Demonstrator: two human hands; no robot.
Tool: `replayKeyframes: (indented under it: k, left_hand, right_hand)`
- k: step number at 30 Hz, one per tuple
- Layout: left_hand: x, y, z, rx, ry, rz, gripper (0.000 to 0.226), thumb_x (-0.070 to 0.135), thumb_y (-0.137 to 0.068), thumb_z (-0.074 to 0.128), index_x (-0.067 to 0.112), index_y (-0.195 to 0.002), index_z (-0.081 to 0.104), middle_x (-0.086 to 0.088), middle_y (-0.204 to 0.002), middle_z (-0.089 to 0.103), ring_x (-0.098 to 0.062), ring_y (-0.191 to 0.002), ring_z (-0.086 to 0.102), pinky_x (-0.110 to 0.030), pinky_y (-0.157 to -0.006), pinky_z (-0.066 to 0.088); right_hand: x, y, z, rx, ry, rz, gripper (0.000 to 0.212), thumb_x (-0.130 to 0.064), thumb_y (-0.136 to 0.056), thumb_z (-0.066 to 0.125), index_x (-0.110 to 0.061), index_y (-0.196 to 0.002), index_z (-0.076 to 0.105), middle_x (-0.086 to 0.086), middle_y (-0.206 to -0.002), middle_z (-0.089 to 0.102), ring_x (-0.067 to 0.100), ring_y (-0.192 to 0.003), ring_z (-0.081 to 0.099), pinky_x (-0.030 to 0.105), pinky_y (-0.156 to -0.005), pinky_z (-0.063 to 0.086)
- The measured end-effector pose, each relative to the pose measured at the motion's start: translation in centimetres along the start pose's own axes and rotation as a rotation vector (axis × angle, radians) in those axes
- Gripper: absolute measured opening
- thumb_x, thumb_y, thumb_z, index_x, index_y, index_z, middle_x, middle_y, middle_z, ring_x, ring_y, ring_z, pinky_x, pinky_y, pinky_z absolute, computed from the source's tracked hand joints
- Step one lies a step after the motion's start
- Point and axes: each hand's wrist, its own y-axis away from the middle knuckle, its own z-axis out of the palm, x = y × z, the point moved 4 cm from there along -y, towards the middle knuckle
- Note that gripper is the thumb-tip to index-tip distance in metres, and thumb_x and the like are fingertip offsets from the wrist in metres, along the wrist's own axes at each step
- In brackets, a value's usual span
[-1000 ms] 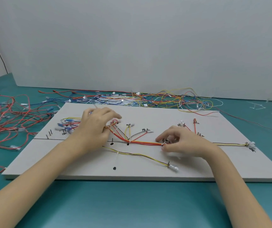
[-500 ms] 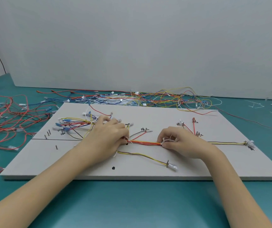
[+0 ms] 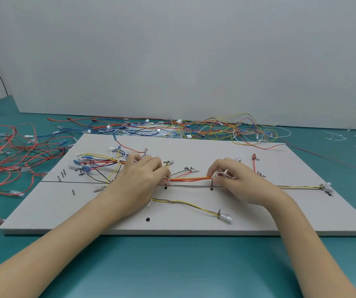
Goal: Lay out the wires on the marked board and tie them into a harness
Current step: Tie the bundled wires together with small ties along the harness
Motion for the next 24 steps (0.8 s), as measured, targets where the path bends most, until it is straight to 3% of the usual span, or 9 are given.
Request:
replayKeyframes:
  k: [4,8,10,12,15,18,24]
  left_hand:
    - [0.0,0.2,-0.2,0.028,0.018,-0.011,0.041,-0.008,-0.067,0.076,0.023,-0.091,0.065,0.003,-0.082,0.056,-0.024,-0.077,0.058,-0.036,-0.075,0.024]
    - [0.1,-0.9,-1.4,0.129,0.05,-0.066,0.007,0.018,-0.091,0.06,0.022,-0.093,0.064,0.003,-0.083,0.056,-0.024,-0.077,0.058,-0.034,-0.076,0.024]
    - [0.3,-1.9,-2.2,0.182,0.053,-0.114,0.017,0.025,-0.094,0.051,0.021,-0.092,0.067,0.003,-0.08,0.057,-0.024,-0.074,0.058,-0.034,-0.074,0.023]
    - [0.4,-2.3,-2.4,0.183,0.061,-0.119,0.015,0.022,-0.092,0.054,0.019,-0.093,0.068,0.001,-0.079,0.057,-0.025,-0.073,0.058,-0.034,-0.073,0.023]
    - [0.1,-2.1,-2.3,0.151,0.093,-0.119,0.011,0.017,-0.092,0.058,0.017,-0.095,0.068,-0.002,-0.081,0.057,-0.026,-0.075,0.059,-0.035,-0.073,0.024]
    - [0.0,-2.2,-2.1,0.103,0.141,-0.126,0.009,0.014,-0.091,0.062,0.016,-0.096,0.069,-0.003,-0.084,0.06,-0.027,-0.076,0.06,-0.035,-0.074,0.024]
    - [-0.7,-2.0,-0.5,-0.084,0.354,-0.248,0.016,0.019,-0.098,0.054,0.025,-0.106,0.066,0.01,-0.097,0.066,-0.016,-0.1,0.055,-0.035,-0.086,0.027]
  right_hand:
    - [0.0,0.0,0.0,-0.002,-0.004,0.004,0.019,-0.022,-0.099,0.052,-0.037,-0.092,0.061,-0.005,-0.097,0.052,-0.003,-0.071,0.043,0.021,-0.069,0.033]
    - [-0.3,0.2,-0.8,0.061,-0.113,-0.012,0.018,-0.017,-0.098,0.052,-0.031,-0.093,0.063,-0.006,-0.091,0.054,0.002,-0.066,0.044,0.023,-0.065,0.038]
    - [-0.3,0.2,-1.5,0.124,-0.172,-0.026,0.016,-0.014,-0.096,0.055,-0.027,-0.095,0.064,0.002,-0.095,0.058,0.009,-0.069,0.046,0.032,-0.071,0.045]
    - [-0.1,0.4,-1.8,0.147,-0.221,-0.012,0.019,-0.012,-0.092,0.062,-0.03,-0.098,0.065,0.002,-0.096,0.059,0.009,-0.069,0.049,0.025,-0.07,0.046]
    - [0.6,0.5,-1.9,0.109,-0.175,0.059,0.038,-0.007,-0.082,0.07,-0.036,-0.105,0.062,-0.002,-0.099,0.061,0.008,-0.077,0.056,0.016,-0.071,0.047]
    - [2.0,0.7,-2.5,0.078,-0.079,0.155,0.048,-0.01,-0.076,0.076,-0.038,-0.112,0.059,-0.007,-0.108,0.059,0.009,-0.104,0.055,0.022,-0.084,0.043]
    - [3.5,1.0,-3.4,0.052,-0.058,0.244,0.048,-0.014,-0.071,0.083,-0.038,-0.107,0.063,-0.009,-0.113,0.056,0.009,-0.097,0.057,0.021,-0.076,0.046]
